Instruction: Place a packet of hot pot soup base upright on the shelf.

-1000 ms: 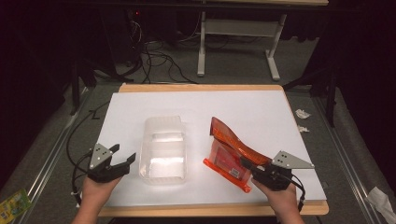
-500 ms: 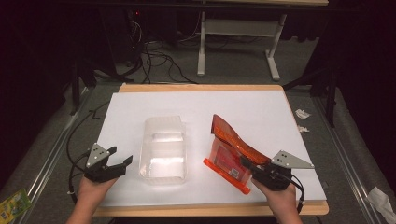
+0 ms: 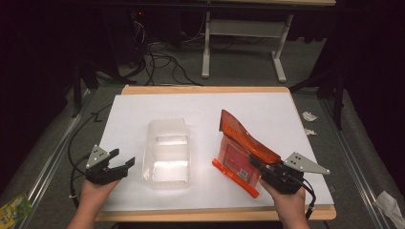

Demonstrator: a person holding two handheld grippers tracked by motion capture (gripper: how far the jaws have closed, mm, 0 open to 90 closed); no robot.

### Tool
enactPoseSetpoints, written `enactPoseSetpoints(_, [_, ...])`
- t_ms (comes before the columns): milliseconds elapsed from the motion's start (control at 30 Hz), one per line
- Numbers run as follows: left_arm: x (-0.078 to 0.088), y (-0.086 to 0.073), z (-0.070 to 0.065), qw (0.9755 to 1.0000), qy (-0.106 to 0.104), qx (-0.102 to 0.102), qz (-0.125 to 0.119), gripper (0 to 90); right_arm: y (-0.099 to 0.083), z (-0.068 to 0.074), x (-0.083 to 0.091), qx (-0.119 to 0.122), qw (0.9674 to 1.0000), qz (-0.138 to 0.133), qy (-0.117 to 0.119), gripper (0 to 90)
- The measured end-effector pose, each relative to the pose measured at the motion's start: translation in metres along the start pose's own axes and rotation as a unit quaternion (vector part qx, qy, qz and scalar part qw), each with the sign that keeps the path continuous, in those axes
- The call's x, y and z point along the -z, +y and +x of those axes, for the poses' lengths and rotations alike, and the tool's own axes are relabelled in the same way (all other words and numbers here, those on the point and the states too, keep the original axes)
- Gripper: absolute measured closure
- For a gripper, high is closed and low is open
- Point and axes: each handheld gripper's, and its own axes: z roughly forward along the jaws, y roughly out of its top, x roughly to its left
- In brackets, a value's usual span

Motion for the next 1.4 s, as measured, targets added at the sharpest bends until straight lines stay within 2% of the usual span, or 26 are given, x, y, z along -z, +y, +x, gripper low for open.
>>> enactPoseSetpoints(167, [0.002, -0.001, 0.001, 1.0, 0.003, 0.002, -0.004, 27.6, 0.008, 0.002, 0.003, 0.001, 0.9998, -0.017, -0.006, 72.6])
enactPoseSetpoints(400, [0.005, -0.002, 0.003, 0.9998, 0.0, 0.014, -0.012, 26.4, 0.017, 0.008, -0.001, -0.001, 0.9996, -0.028, 0.003, 72.6])
enactPoseSetpoints(567, [0.002, -0.004, 0.0, 1.0, -0.002, 0.005, -0.003, 25.6, 0.026, 0.015, -0.009, 0.004, 0.9994, -0.032, 0.008, 72.6])
enactPoseSetpoints(700, [0.004, -0.002, -0.002, 1.0, 0.0, -0.002, -0.007, 25.5, 0.035, 0.022, -0.013, 0.006, 0.9991, -0.04, 0.013, 72.6])
enactPoseSetpoints(800, [0.005, -0.002, -0.002, 0.9999, -0.001, 0.005, -0.01, 25.5, 0.043, 0.026, -0.014, 0.008, 0.9987, -0.047, 0.018, 72.6])
enactPoseSetpoints(967, [0.008, -0.004, 0.0, 0.9999, -0.001, 0.004, -0.01, 25.0, 0.056, 0.036, -0.02, 0.015, 0.9981, -0.054, 0.027, 72.6])
enactPoseSetpoints(1167, [0.012, -0.005, 0.002, 0.9998, -0.001, 0.011, -0.015, 24.7, 0.068, 0.049, -0.035, 0.021, 0.9971, -0.057, 0.045, 72.6])
enactPoseSetpoints(1400, [0.012, -0.005, 0.004, 0.9997, -0.002, 0.017, -0.019, 24.7, 0.078, 0.069, -0.062, 0.021, 0.9953, -0.059, 0.074, 72.6])
